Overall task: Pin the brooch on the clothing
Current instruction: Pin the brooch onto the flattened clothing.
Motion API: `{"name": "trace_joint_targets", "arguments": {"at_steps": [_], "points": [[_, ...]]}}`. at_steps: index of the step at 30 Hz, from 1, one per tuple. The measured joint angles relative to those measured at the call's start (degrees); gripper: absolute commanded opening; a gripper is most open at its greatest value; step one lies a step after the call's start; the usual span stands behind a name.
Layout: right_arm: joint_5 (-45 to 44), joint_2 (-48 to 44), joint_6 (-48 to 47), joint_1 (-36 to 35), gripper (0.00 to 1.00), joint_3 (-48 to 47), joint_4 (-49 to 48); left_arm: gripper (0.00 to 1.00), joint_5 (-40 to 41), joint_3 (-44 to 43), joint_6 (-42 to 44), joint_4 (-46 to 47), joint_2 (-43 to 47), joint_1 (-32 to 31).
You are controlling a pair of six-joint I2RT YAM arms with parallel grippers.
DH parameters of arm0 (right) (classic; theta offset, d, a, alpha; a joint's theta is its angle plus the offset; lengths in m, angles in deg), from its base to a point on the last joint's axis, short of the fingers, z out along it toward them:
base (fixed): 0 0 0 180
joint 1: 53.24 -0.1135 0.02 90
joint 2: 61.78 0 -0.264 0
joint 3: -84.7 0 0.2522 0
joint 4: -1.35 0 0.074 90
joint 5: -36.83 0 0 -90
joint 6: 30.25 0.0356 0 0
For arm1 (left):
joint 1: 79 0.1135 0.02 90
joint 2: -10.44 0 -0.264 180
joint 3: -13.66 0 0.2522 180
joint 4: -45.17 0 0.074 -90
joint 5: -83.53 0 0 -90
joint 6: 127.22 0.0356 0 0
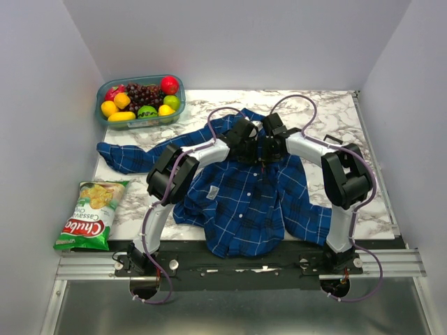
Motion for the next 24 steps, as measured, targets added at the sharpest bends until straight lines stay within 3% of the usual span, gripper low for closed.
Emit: {"name": "trace_joint_targets", "arguments": {"at_steps": [12,24], "points": [[-1.0,1.5,5.9,0.5,0.00,-3.1,5.0,0.00,0.7,0.0,0.7,0.2,0.0,-0.5],[-4.5,-3.8,4.9,0.5,0.03,2.3,5.4,0.00,0.7,0.0,1.1,0.2,0.0,-2.1]]}}
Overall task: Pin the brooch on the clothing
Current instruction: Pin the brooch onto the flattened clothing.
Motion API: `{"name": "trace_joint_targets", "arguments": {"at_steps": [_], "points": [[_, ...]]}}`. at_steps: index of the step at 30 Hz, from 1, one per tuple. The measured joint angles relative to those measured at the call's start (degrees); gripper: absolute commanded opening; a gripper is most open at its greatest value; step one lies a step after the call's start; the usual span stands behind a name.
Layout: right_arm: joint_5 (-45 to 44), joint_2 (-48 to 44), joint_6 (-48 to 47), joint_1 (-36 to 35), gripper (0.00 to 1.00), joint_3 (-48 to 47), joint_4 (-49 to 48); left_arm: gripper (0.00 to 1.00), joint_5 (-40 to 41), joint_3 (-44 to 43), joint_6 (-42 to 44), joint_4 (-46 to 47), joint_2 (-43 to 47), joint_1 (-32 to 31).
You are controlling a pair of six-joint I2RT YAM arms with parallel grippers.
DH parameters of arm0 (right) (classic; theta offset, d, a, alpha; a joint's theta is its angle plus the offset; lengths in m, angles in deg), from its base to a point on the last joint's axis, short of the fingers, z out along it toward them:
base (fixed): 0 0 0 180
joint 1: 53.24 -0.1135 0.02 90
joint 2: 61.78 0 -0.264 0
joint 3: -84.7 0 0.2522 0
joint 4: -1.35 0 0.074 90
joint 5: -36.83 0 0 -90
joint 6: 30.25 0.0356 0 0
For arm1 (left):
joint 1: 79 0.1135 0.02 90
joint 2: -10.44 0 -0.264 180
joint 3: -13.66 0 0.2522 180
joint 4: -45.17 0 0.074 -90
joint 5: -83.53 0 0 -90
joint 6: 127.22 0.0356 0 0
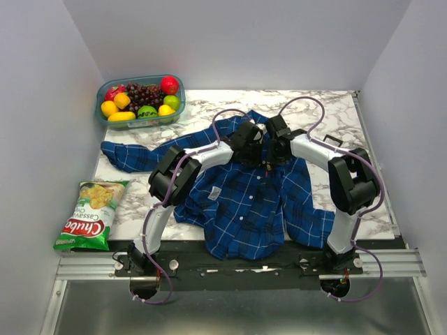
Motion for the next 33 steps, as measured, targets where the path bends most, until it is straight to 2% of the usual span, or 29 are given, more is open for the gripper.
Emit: {"name": "trace_joint_targets", "arguments": {"at_steps": [1,5,6,8,9,10,14,15,17,18,21,27,30,33], "points": [[-0.1,-0.3,-0.4,0.0,0.09,0.0,0.0,0.00,0.0,0.0,0.0,0.0,0.0,0.0],[-0.3,-1.7,-2.3,0.0,0.21,0.0,0.0,0.02,0.1,0.3,0.2,0.0,0.3,0.0],[-0.3,-2.1,-2.6,0.0,0.24,0.0,0.0,0.09,0.1,0.7,0.3,0.0,0.5,0.0],[-0.3,-3.0,-3.4,0.0,0.35,0.0,0.0,0.16,0.3,2.0,0.7,-0.1,1.5,-0.1],[-0.2,-3.6,-3.7,0.0,0.38,0.0,0.0,0.26,0.6,2.5,0.8,-0.3,2.0,-0.1],[-0.2,-4.4,-4.0,0.0,0.45,0.0,0.0,0.31,0.9,3.1,1.4,-0.8,2.6,-0.2],[-0.3,-8.1,-5.2,0.0,0.60,0.0,0.0,0.55,2.7,4.0,3.4,-4.2,4.8,-0.2],[-0.3,-9.1,-5.4,0.0,0.62,0.0,0.0,0.62,3.3,4.1,4.1,-5.2,5.3,-0.1],[-0.4,-10.9,-6.1,0.2,0.64,0.0,0.0,0.70,4.0,4.3,5.2,-7.0,6.6,0.1],[-0.5,-11.6,-6.3,0.5,0.64,0.0,0.1,0.77,4.2,4.3,5.4,-7.6,7.1,0.3],[-0.5,-12.4,-7.3,1.6,0.65,0.0,0.7,0.89,4.6,4.4,6.7,-9.2,10.0,1.6],[-1.0,-11.8,-9.3,6.2,0.66,-0.8,3.0,0.88,4.4,3.3,7.0,-9.9,15.6,8.9],[-1.2,-11.0,-9.6,6.9,0.66,-1.7,3.1,0.88,4.7,-0.7,7.1,-11.3,15.0,12.4],[-1.2,-10.3,-9.6,7.2,0.67,-1.8,3.3,0.88,4.5,-7.3,7.2,-12.6,12.5,13.1]]}}
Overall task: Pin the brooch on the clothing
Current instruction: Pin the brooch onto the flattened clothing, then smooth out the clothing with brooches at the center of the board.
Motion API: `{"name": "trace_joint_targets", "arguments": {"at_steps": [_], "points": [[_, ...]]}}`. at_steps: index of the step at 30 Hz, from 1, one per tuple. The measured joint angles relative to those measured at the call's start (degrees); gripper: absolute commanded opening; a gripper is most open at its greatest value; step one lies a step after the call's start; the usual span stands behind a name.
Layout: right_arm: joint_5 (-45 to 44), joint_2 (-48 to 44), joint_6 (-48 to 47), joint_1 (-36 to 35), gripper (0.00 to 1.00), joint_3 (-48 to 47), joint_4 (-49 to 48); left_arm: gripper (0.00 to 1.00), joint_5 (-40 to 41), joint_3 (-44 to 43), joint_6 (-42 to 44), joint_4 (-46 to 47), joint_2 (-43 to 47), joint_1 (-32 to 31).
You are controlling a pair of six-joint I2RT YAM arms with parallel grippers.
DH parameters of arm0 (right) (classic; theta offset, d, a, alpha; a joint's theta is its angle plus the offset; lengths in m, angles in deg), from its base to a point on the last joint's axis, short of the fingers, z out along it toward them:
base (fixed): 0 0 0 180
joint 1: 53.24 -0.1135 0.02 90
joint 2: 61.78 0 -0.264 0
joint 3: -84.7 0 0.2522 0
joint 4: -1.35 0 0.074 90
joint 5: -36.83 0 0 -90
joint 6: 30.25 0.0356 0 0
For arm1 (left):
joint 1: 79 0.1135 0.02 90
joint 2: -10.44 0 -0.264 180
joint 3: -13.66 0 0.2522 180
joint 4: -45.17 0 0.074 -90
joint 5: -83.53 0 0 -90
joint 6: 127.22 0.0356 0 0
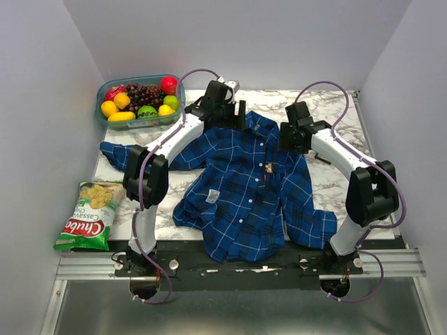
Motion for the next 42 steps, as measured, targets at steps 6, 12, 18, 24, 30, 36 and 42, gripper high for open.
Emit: {"name": "trace_joint_targets", "arguments": {"at_steps": [6,12,18,24,30,36,42], "points": [[0.0,0.4,0.2,2.0,0.67,2.3,-0.2,0.86,-2.3,-13.7,2.4,-1.9,-8.4,-4.1],[0.0,-1.4,1.2,3.9,0.67,9.5,-0.3,0.69,-6.3,-25.4,4.1,-3.5,-19.1,-7.7],[0.0,-6.8,3.7,4.0,0.70,16.9,0.1,0.67,-9.3,-29.1,4.6,-4.2,-25.0,-8.1],[0.0,-11.8,5.9,4.5,0.75,21.8,0.6,0.66,-8.9,-31.8,5.0,-4.5,-28.1,-8.4],[0.0,-12.2,6.7,5.9,0.76,23.3,0.7,0.66,-9.2,-30.8,5.1,-4.4,-28.7,-9.1],[0.2,-10.8,6.8,6.4,0.61,24.3,-0.2,0.48,-9.3,-30.8,4.9,-4.4,-30.9,-9.5],[0.5,-9.8,7.0,6.4,0.28,24.7,-0.6,0.14,-9.0,-30.8,4.7,-4.5,-32.3,-9.4]]}}
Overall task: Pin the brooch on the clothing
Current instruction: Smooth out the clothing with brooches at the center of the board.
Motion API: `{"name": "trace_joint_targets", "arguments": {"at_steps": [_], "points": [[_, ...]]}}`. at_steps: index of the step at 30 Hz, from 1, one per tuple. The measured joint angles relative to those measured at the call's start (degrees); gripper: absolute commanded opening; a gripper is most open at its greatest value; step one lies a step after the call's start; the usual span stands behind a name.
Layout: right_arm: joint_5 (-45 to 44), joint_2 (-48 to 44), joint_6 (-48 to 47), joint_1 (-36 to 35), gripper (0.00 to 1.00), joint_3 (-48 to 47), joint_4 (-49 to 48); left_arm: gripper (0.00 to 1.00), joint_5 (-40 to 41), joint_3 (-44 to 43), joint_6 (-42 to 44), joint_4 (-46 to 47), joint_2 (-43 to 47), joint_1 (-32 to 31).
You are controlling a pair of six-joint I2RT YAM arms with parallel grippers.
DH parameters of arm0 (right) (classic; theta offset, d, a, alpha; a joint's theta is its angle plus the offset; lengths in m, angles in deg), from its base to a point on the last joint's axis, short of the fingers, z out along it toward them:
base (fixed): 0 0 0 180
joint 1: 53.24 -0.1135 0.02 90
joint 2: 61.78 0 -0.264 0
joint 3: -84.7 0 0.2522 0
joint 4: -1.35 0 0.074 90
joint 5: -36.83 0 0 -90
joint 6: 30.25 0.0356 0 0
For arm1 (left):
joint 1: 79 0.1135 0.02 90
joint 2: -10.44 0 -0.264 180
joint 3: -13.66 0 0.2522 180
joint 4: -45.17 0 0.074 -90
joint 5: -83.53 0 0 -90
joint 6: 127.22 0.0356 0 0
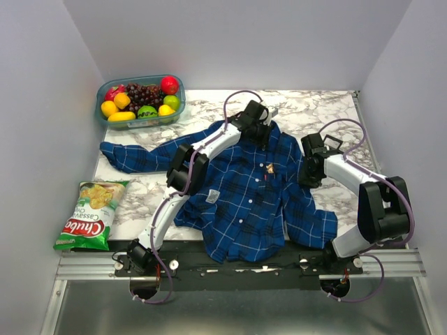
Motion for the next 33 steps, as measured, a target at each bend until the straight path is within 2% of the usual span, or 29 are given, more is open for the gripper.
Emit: {"name": "trace_joint_targets", "arguments": {"at_steps": [1,2,5,7,13,24,25,27,28,29,31,33], "points": [[0.0,0.1,0.0,0.0,0.22,0.0,-0.2,0.03,0.0,0.0,0.0,0.1,0.0,0.0],[0.2,0.3,-0.1,0.1,0.14,0.0,-0.2,0.01,-0.1,0.0,-0.2,0.2,0.0,0.1],[0.2,1.3,-0.5,0.5,0.03,-0.2,-0.4,0.00,-0.4,0.0,-1.2,0.5,-0.2,0.7],[0.2,2.0,-0.7,0.9,0.01,-0.5,-0.3,0.00,-0.7,0.3,-1.8,1.3,-0.2,1.1],[-0.5,4.6,-1.8,1.8,0.01,-3.7,0.3,0.00,-1.6,7.4,-4.3,7.9,2.2,4.4],[-8.1,7.7,-4.8,5.2,0.01,-13.1,4.0,0.00,-1.0,13.1,-5.4,10.9,5.1,12.4],[-8.5,8.1,-5.1,5.6,0.01,-14.0,4.4,0.03,-1.0,13.3,-5.4,10.9,5.3,12.5],[-9.5,8.8,-5.6,6.0,0.01,-16.2,5.3,0.21,-1.0,13.7,-5.5,11.0,5.6,12.4],[-10.0,9.1,-5.9,6.0,0.01,-17.2,5.8,0.45,-1.1,13.9,-5.6,10.9,5.7,12.3],[-10.8,9.4,-6.0,6.0,0.01,-18.2,6.3,0.54,-1.1,14.0,-5.7,11.0,6.0,12.0],[-12.4,9.7,-6.2,6.0,0.01,-19.7,7.1,0.71,-1.2,14.3,-5.9,11.1,6.9,11.3],[-13.3,9.8,-6.5,6.0,0.01,-20.6,7.8,0.75,-1.4,15.1,-6.4,11.3,8.4,10.5]]}}
